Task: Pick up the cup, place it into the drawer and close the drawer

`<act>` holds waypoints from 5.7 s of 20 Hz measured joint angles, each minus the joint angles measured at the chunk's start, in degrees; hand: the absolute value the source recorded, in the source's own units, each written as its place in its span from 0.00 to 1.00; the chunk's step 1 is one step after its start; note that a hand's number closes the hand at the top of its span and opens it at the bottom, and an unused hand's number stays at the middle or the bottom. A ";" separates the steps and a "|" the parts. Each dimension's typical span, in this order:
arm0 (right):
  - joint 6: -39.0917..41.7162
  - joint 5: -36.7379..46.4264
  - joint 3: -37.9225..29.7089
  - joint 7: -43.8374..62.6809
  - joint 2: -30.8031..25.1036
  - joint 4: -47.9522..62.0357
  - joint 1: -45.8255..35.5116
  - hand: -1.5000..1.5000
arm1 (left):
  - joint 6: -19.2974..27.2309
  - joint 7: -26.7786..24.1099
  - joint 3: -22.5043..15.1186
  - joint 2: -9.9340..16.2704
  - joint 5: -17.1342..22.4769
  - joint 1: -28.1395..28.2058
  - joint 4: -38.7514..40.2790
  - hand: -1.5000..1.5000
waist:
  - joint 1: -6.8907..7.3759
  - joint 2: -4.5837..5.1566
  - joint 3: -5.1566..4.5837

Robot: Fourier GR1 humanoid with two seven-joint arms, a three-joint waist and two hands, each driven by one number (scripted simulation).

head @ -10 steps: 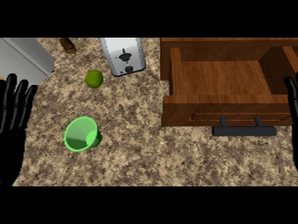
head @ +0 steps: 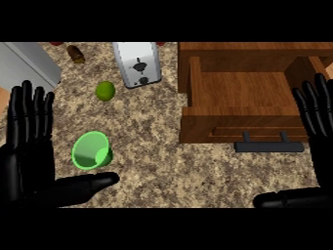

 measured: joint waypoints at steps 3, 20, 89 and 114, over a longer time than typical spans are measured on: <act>0.07 -0.11 1.04 1.43 0.50 0.20 -0.50 0.00 | 3.89 -0.94 -1.83 -0.39 0.94 -1.24 2.72 0.00 | 0.01 -0.10 -0.04; 1.79 -1.06 -0.23 -0.35 0.93 3.10 -1.45 0.00 | 11.15 0.47 -4.19 -0.71 1.14 -4.23 6.22 0.00 | 0.08 -0.20 -0.07; 2.48 -3.63 -2.51 6.70 -0.04 -0.65 -4.87 0.00 | -6.78 -47.57 16.34 1.19 22.33 -8.95 71.28 0.00 | 0.01 -0.18 -0.09; 3.09 -3.55 -2.73 6.16 0.05 -0.68 -3.89 0.00 | -24.06 -58.20 19.40 2.78 25.65 -17.81 87.09 1.00 | -0.20 -0.10 -0.12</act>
